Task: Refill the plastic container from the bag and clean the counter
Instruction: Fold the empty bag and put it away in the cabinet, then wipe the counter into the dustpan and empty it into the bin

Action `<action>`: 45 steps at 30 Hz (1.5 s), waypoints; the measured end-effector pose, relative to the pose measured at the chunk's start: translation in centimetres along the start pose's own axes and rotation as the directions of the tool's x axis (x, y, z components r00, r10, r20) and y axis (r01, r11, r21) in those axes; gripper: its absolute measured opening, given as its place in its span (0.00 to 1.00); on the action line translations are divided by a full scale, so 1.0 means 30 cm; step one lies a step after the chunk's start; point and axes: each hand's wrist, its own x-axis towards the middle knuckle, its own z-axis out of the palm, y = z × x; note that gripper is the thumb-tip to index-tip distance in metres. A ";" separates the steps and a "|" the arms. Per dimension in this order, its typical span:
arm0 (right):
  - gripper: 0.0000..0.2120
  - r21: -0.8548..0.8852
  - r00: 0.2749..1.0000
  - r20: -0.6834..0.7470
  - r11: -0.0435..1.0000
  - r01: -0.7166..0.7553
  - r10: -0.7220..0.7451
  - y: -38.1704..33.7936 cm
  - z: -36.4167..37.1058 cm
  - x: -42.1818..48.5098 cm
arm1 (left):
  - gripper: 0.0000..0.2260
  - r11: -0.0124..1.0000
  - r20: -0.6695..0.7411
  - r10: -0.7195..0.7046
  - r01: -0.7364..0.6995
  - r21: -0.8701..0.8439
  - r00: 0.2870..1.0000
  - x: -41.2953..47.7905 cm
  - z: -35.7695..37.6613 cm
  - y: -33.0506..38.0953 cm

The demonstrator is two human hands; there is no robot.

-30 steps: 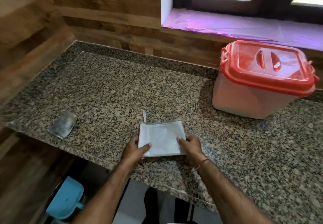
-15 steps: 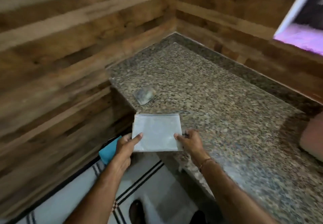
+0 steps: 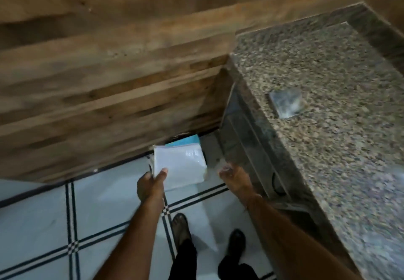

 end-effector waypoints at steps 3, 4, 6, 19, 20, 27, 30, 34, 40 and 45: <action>0.17 -0.090 0.999 0.021 0.995 -0.039 0.041 0.017 0.136 0.162 | 0.14 0.999 -0.132 -0.028 0.033 0.031 0.991 0.141 0.013 -0.069; 0.19 -0.133 0.998 0.037 0.990 -0.049 0.054 0.035 0.189 0.224 | 0.13 0.998 -0.155 -0.025 0.034 0.053 0.988 0.189 0.023 -0.098; 0.23 -0.240 0.995 0.076 0.969 -0.051 0.071 0.091 0.302 0.372 | 0.11 0.996 -0.198 -0.032 0.048 0.075 0.980 0.298 0.060 -0.179; 0.36 -0.604 0.989 0.058 0.793 -0.076 0.139 0.473 1.004 1.191 | 0.11 0.978 -0.287 0.110 -0.052 0.203 0.951 0.928 0.350 -0.705; 0.34 -0.600 0.991 0.038 0.796 -0.080 0.128 0.481 1.027 1.219 | 0.12 0.978 -0.288 0.117 -0.059 0.201 0.951 0.948 0.361 -0.724; 0.17 -0.248 0.989 -0.144 0.967 -0.058 0.023 0.519 0.923 1.122 | 0.12 0.980 -0.293 0.071 -0.013 0.196 0.954 0.966 0.372 -0.704; 0.19 -0.180 0.965 -0.256 0.979 -0.098 0.050 0.557 0.791 1.031 | 0.11 0.985 -0.285 0.022 0.028 0.171 0.958 0.948 0.396 -0.632; 0.18 -0.043 0.937 -0.337 0.992 -0.116 0.095 0.666 0.684 0.952 | 0.11 0.991 -0.201 -0.046 0.070 0.113 0.978 0.975 0.481 -0.573; 0.14 0.108 0.948 -0.279 0.986 -0.126 0.151 0.764 0.656 0.866 | 0.13 0.970 -0.024 -0.197 0.199 0.139 0.980 1.069 0.617 -0.561; 0.11 0.153 0.947 -0.232 0.970 -0.188 0.221 0.714 0.626 0.750 | 0.14 0.935 0.060 -0.131 0.103 0.338 0.990 0.945 0.601 -0.459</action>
